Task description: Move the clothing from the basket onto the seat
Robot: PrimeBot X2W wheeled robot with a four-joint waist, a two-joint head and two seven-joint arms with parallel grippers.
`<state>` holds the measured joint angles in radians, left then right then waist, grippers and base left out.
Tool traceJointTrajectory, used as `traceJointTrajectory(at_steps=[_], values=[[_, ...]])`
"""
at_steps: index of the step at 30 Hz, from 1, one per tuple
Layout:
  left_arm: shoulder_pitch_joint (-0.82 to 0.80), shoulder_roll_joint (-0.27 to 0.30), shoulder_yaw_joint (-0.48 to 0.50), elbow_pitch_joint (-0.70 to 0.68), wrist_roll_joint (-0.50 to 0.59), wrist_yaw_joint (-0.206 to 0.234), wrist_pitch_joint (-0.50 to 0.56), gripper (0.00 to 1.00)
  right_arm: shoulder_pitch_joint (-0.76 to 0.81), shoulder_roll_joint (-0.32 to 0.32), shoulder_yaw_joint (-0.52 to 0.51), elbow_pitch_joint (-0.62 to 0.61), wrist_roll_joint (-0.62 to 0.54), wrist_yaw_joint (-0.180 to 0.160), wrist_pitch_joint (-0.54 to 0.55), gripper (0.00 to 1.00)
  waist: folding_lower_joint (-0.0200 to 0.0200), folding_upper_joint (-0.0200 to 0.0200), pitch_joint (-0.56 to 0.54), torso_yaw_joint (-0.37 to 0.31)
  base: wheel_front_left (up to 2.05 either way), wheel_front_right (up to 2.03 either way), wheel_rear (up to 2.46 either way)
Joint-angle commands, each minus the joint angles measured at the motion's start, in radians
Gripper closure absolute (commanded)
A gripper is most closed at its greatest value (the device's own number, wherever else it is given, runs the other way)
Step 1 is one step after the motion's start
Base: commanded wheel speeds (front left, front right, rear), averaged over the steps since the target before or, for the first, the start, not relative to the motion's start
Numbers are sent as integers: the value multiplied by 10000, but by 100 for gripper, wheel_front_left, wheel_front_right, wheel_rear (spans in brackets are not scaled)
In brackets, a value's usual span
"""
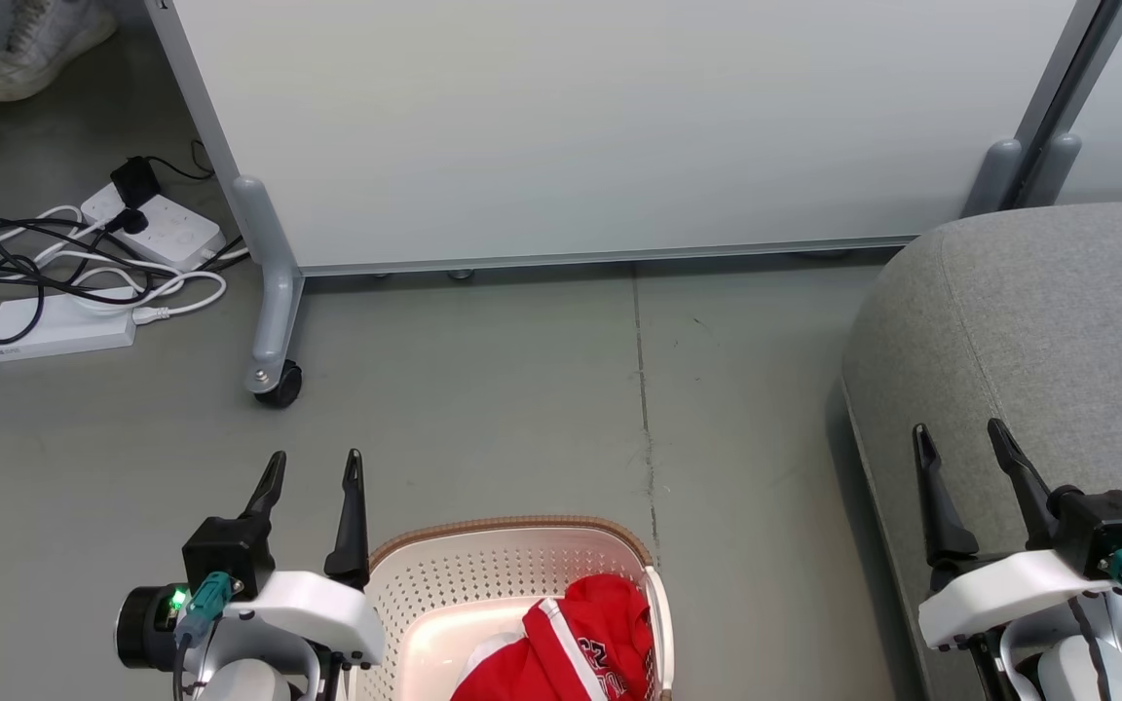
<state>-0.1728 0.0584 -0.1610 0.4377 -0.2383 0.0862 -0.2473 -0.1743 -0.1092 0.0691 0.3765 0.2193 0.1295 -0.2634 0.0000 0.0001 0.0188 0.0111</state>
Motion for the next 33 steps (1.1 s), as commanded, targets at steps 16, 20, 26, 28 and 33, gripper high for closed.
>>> traceJointTrajectory(at_steps=[16,20,26,28,33], values=[[-873,116,-325,-392,277,280,-98,0,-398,-158,-66,-373,-291,21,78,0,0,-1,679,-11,0,0,0],[-1502,61,-750,-209,414,186,-68,0,-721,-323,-57,-853,-385,21,237,0,0,-1,1488,-118,0,0,0],[-2548,-39,-1661,728,299,116,-32,0,-1302,-511,-61,-1624,-396,21,392,0,0,-1,3052,-406,0,0,0],[-2900,-51,-2045,1202,136,57,-23,0,-1486,-561,-68,-1819,-401,21,412,0,0,-1,3544,-526,0,0,0],[-3735,-54,-3302,2513,-611,-127,227,0,-1959,-626,75,-2201,-361,19,357,0,0,-1,4675,-908,0,0,0]])
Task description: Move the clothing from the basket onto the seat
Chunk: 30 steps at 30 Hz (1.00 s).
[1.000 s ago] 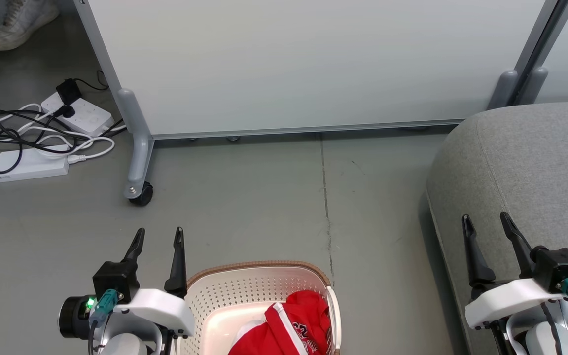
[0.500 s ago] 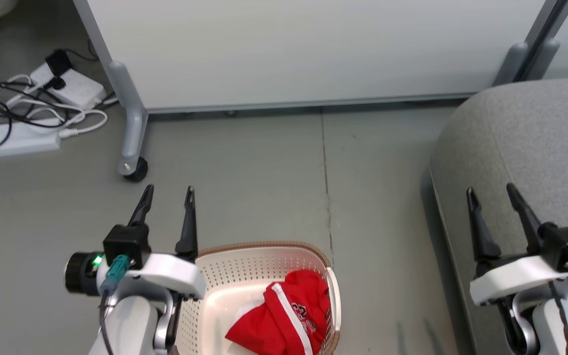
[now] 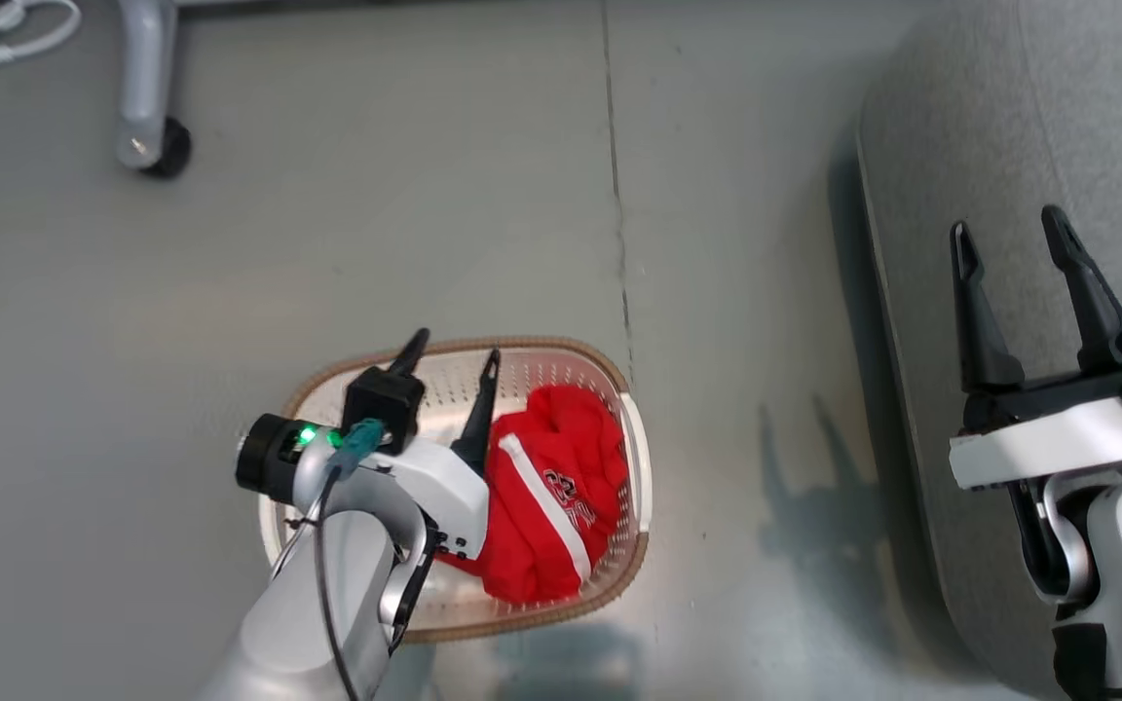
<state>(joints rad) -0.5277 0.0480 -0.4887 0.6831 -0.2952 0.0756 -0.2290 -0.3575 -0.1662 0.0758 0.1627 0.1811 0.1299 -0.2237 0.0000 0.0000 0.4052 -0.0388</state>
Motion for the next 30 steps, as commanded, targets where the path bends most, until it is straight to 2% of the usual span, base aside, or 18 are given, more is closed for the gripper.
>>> traceJointTrajectory(at_steps=[1,7,14,18,21,28,29,30], values=[[-350,56,-306,391,-71,-48,172,0,-201,-57,41,-102,17,15,-68,0,0,0,991,-479,0,0,0],[-1173,51,-1562,2142,-691,-488,1167,0,-631,40,210,-338,56,15,-205,0,0,0,2064,-935,0,0,0],[-2023,51,-2383,4165,-649,-562,1883,0,-1020,241,516,-353,170,15,-351,0,0,0,3055,-1454,0,0,0],[-2464,175,-2597,5158,-463,-609,2085,0,-1255,341,782,-236,265,15,-404,0,0,0,3502,-1819,0,0,0],[-2667,354,-2626,5575,-421,-408,2186,0,-1383,443,915,-122,356,15,-442,0,0,0,3780,-2061,0,0,0],[-2942,656,-2601,5884,-565,-327,2488,0,-1573,609,1084,-97,509,15,-439,0,0,0,4124,-2428,0,0,0],[-2960,681,-2614,5909,-562,-367,2532,25,-1596,627,1093,-123,526,15,-439,0,0,0,4181,-2468,0,0,0],[-3000,710,-2675,5930,-499,-387,2553,71,-1633,647,1096,-166,543,15,-439,0,0,0,4240,-2506,0,0,0]])
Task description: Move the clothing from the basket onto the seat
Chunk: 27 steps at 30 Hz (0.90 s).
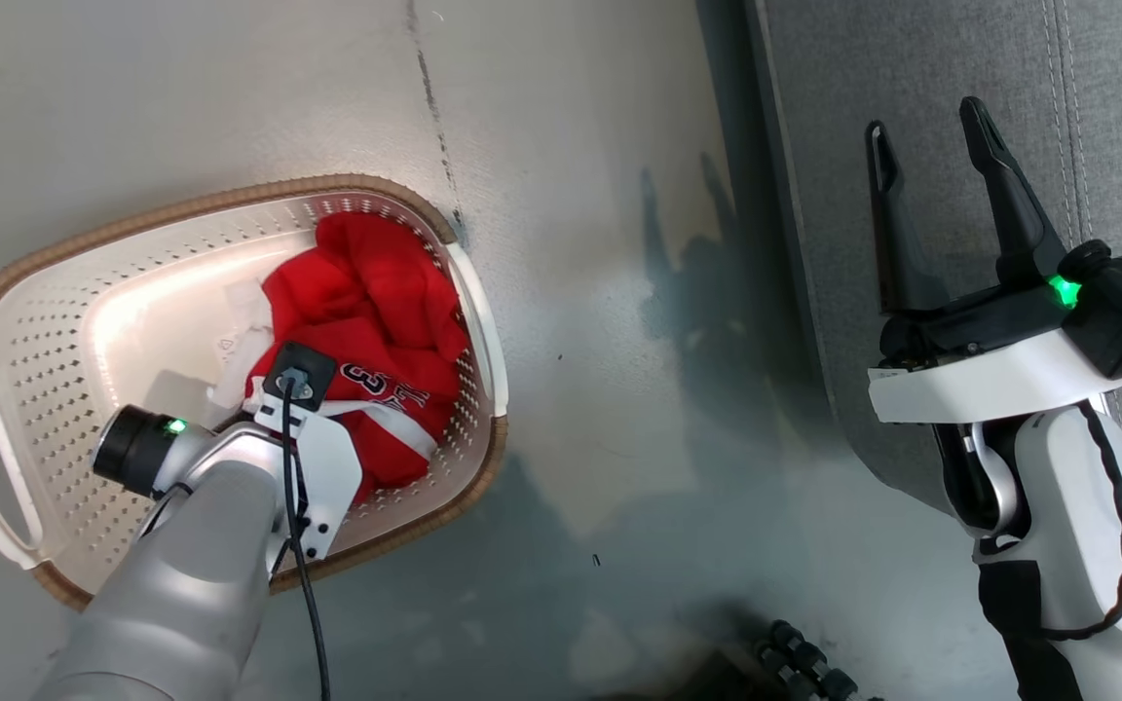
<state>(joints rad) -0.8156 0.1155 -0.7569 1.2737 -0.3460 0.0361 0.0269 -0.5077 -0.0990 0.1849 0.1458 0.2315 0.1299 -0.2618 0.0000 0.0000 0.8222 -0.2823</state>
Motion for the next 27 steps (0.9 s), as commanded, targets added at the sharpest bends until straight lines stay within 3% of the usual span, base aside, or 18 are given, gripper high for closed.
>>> traceJointTrajectory(at_steps=[1,8,18,27], values=[[-156,59,-17,43,11,-23,51,100,-152,-4,-7,-30,60,15,-60,0,0,0,118,-102,0,0,0],[-272,190,-186,84,96,-70,-512,100,-144,94,-168,-36,92,16,-61,0,0,0,74,-96,0,0,0],[70,-25,-123,-274,-134,-140,-2496,100,299,21,-517,118,-92,16,-59,0,0,0,-1151,551,0,0,0],[648,103,383,-2096,-444,68,-2917,100,842,-146,-645,271,-248,16,-50,0,0,0,-2450,1169,0,0,0]])
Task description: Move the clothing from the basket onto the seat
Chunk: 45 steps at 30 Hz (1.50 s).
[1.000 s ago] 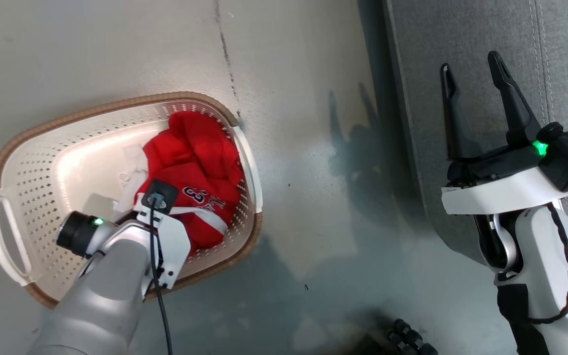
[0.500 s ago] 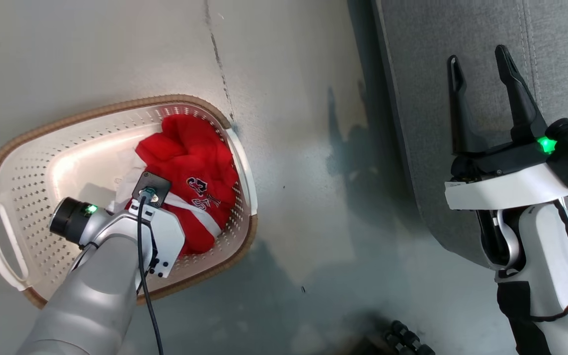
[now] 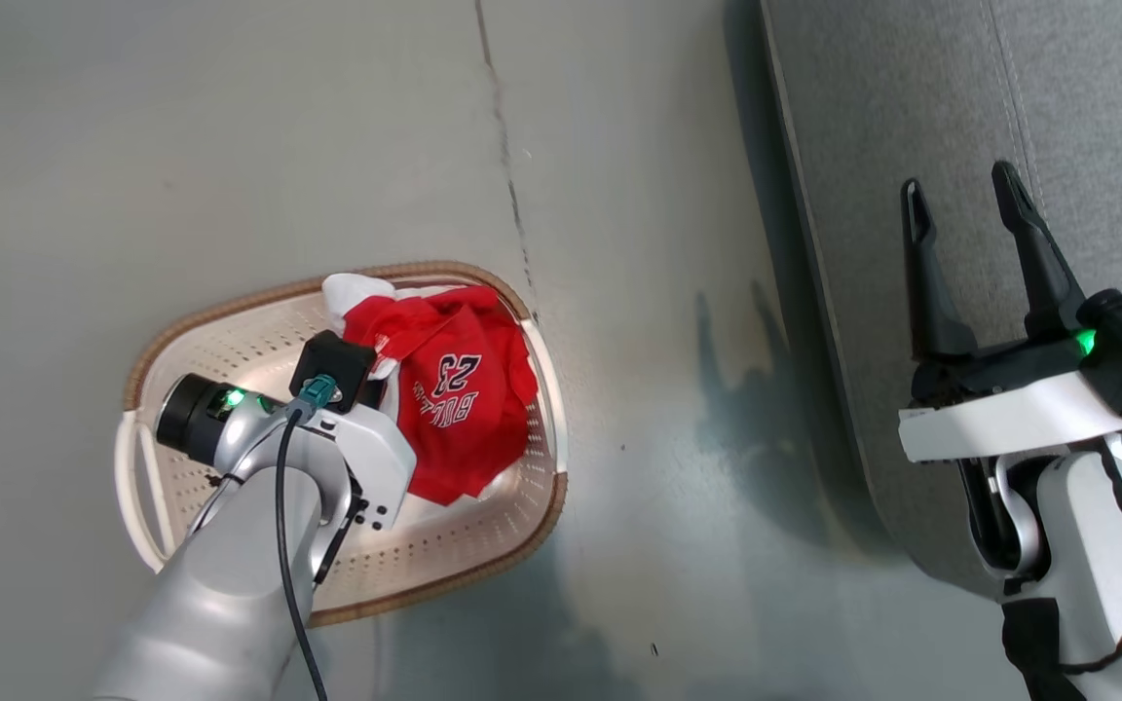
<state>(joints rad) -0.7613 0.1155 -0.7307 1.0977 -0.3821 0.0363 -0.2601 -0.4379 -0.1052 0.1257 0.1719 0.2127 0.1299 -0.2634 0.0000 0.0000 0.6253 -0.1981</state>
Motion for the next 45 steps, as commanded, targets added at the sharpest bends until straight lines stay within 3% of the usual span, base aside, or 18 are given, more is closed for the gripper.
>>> traceJointTrajectory(at_steps=[1,19,31,45], values=[[277,172,239,-714,-96,117,-48,100,215,-102,-59,46,-80,14,-35,0,0,0,-631,403,0,0,0],[3149,430,2670,-7026,75,743,-48,100,1442,-206,-215,520,-362,11,245,0,0,0,-3282,1470,0,0,0],[3864,372,3362,-9208,387,527,-49,100,2174,-95,-447,540,-476,11,502,0,0,0,-4685,1578,0,0,0],[5243,690,3134,-10859,97,274,113,100,3346,178,-414,213,-592,11,947,0,0,0,-6113,1465,0,0,0]])
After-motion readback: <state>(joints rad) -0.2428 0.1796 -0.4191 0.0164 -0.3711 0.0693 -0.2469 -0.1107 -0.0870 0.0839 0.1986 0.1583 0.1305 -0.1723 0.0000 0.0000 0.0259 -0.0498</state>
